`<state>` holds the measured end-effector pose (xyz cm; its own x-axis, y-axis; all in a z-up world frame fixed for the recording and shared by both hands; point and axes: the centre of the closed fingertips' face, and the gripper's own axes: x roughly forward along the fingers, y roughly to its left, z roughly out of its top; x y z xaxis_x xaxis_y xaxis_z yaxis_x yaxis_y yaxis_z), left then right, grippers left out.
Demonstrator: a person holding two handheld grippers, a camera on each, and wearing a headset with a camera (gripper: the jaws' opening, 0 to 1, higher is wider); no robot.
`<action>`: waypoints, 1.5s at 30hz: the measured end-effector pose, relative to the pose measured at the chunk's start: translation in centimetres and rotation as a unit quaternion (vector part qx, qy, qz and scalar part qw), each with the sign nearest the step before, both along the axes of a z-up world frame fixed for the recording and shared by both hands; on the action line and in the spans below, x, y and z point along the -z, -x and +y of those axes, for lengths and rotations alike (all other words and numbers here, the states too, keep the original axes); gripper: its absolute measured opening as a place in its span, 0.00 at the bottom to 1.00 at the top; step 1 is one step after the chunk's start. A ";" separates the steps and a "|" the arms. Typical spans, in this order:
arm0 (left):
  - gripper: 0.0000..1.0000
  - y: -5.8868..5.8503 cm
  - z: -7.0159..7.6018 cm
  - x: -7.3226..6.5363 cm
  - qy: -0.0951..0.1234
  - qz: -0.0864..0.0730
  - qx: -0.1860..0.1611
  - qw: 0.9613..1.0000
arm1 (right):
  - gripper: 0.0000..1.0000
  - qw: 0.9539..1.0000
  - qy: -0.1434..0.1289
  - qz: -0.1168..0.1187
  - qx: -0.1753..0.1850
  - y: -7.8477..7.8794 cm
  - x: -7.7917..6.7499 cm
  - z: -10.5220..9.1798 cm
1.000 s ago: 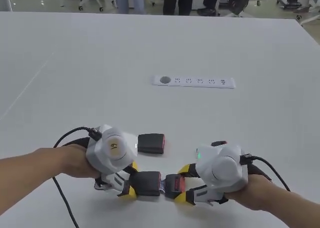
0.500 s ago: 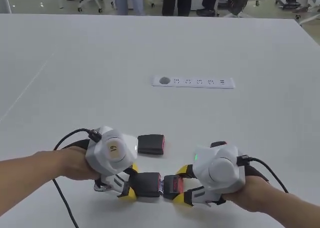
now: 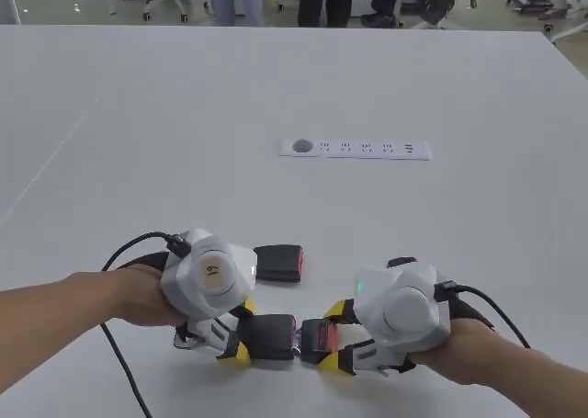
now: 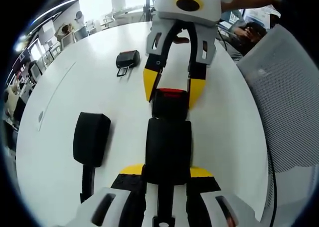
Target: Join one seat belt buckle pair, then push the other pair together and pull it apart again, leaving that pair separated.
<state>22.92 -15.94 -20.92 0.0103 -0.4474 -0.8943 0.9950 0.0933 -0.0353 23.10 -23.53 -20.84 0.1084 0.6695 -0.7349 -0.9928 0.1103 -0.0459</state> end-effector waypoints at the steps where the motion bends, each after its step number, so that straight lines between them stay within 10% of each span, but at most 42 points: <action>1: 0.30 0.0 0.0 0.0 0.000 0.000 0.000 1.000 | 0.30 1.000 0.000 -0.001 0.000 0.0 0.1 0.0; 45: 0.31 0.1 0.0 -0.1 -0.007 0.002 0.006 1.000 | 0.30 1.000 0.012 -0.010 -0.017 0.1 0.0 -2.1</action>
<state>22.80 -15.92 -20.83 0.0009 -0.4353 -0.9003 0.9959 0.0814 -0.0383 23.02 -25.59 -20.84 0.1001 0.6556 -0.7485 -0.9949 0.0753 -0.0672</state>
